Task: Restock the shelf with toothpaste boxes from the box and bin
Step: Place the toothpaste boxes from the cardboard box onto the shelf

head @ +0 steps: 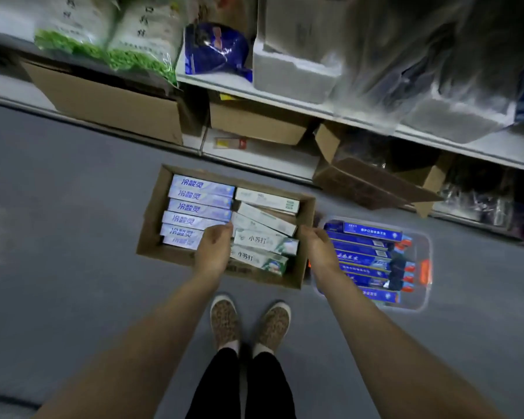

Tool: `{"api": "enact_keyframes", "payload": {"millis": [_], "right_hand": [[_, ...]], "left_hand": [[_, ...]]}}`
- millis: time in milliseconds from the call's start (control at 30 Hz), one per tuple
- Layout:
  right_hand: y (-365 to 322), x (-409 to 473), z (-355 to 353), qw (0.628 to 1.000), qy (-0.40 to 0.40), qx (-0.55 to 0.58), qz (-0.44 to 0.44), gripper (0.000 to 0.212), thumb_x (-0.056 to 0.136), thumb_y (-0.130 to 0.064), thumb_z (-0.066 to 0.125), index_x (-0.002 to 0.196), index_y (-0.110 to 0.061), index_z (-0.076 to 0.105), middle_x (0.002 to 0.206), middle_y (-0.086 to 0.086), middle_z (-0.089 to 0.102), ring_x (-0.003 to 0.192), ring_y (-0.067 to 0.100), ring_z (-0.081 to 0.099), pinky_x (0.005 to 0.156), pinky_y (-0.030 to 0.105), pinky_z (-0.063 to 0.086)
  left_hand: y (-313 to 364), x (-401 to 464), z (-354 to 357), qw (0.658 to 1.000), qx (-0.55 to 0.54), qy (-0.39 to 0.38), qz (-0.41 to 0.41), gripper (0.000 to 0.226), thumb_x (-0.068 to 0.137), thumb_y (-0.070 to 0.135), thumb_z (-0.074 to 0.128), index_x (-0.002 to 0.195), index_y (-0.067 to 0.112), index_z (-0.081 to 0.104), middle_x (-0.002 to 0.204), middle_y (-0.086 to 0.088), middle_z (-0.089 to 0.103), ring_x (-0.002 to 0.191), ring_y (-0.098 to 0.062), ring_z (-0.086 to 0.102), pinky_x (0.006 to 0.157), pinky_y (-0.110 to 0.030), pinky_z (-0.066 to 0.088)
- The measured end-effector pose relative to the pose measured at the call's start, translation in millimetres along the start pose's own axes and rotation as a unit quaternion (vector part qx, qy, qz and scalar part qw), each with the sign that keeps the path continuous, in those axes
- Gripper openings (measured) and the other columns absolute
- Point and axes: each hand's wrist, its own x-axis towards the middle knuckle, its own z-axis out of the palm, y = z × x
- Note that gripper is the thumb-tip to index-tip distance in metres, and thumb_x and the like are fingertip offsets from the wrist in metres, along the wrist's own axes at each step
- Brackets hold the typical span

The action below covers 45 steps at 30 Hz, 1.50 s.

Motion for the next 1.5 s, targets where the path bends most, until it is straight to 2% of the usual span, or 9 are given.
{"api": "enact_keyframes", "payload": {"millis": [67,167,267,367,533,767,1067,1333,1500], "right_hand": [[23,28,11,0.999,-0.007,0.006,0.031,0.052,0.069,-0.063,0.062,0.103,-0.025,0.069,0.108,0.0,0.073,0.102,0.027,0.067,0.098,0.044,0.052],[55,67,26,0.998,-0.012,0.012,0.056,0.031,0.08,-0.052,0.065,0.094,-0.025,0.071,0.109,0.003,0.072,0.104,0.027,0.065,0.097,0.039,0.051],[101,126,44,0.997,-0.014,0.015,0.071,0.049,0.063,-0.072,0.063,0.104,-0.046,0.068,0.113,-0.003,0.07,0.107,0.028,0.064,0.103,0.047,0.048],[104,144,60,0.998,-0.021,0.018,0.061,0.042,0.082,-0.056,0.062,0.119,-0.035,0.063,0.116,-0.003,0.066,0.106,0.021,0.061,0.096,0.037,0.048],[128,197,84,0.999,-0.011,0.008,0.036,0.097,0.063,-0.067,0.054,0.152,-0.031,0.038,0.155,0.002,0.042,0.14,0.029,0.043,0.115,0.051,0.036],[130,216,97,0.999,0.022,-0.039,0.027,0.072,0.095,-0.051,0.054,0.157,-0.027,0.027,0.162,0.004,0.028,0.146,0.032,0.032,0.118,0.052,0.03],[131,229,100,0.998,0.042,-0.025,0.045,0.076,0.096,-0.046,0.057,0.159,-0.025,0.02,0.164,0.006,0.018,0.149,0.032,0.023,0.119,0.047,0.025],[134,225,95,0.998,0.057,0.013,0.02,0.078,0.092,-0.034,0.069,0.157,-0.024,0.025,0.152,0.009,0.042,0.134,0.031,0.047,0.107,0.04,0.044],[124,220,95,0.996,0.082,-0.02,0.006,0.069,0.067,-0.045,0.075,0.129,-0.018,0.058,0.123,0.012,0.063,0.112,0.034,0.063,0.094,0.049,0.055]], "left_hand": [[-21,25,14,1.0,0.01,-0.005,-0.004,0.015,0.098,0.045,0.055,0.096,0.03,0.057,0.115,-0.002,0.059,0.116,-0.028,0.057,0.105,-0.048,0.045],[-50,64,36,0.999,0.028,-0.015,-0.003,0.021,0.1,0.043,0.053,0.105,0.024,0.058,0.118,-0.001,0.058,0.114,-0.025,0.055,0.099,-0.037,0.044],[-72,99,59,0.999,0.033,-0.027,-0.008,0.022,0.101,0.044,0.051,0.109,0.023,0.055,0.112,0.002,0.053,0.11,-0.021,0.05,0.092,-0.032,0.037],[-93,135,79,0.998,0.04,-0.054,-0.004,0.034,0.101,0.045,0.051,0.124,0.02,0.057,0.126,0.002,0.054,0.122,-0.021,0.05,0.099,-0.034,0.039],[-122,186,106,0.994,0.091,-0.058,0.015,0.057,0.101,0.051,0.047,0.147,0.018,0.045,0.153,-0.005,0.042,0.137,-0.024,0.043,0.103,-0.033,0.037],[-139,224,127,0.992,0.118,-0.042,0.012,0.069,0.101,0.055,0.042,0.158,0.021,0.025,0.164,-0.007,0.021,0.149,-0.027,0.026,0.119,-0.045,0.026],[-145,235,135,0.989,0.145,-0.006,0.016,0.073,0.101,0.055,0.042,0.158,0.016,0.02,0.164,-0.011,0.018,0.15,-0.03,0.02,0.119,-0.047,0.024],[-144,237,130,0.992,0.125,0.033,0.013,0.067,0.1,0.054,0.046,0.154,0.018,0.033,0.158,-0.013,0.029,0.145,-0.033,0.029,0.116,-0.053,0.03],[-120,225,115,0.989,0.104,0.088,0.051,0.058,0.101,0.048,0.046,0.151,0.02,0.038,0.155,-0.012,0.032,0.145,-0.03,0.025,0.115,-0.05,0.029]]}}
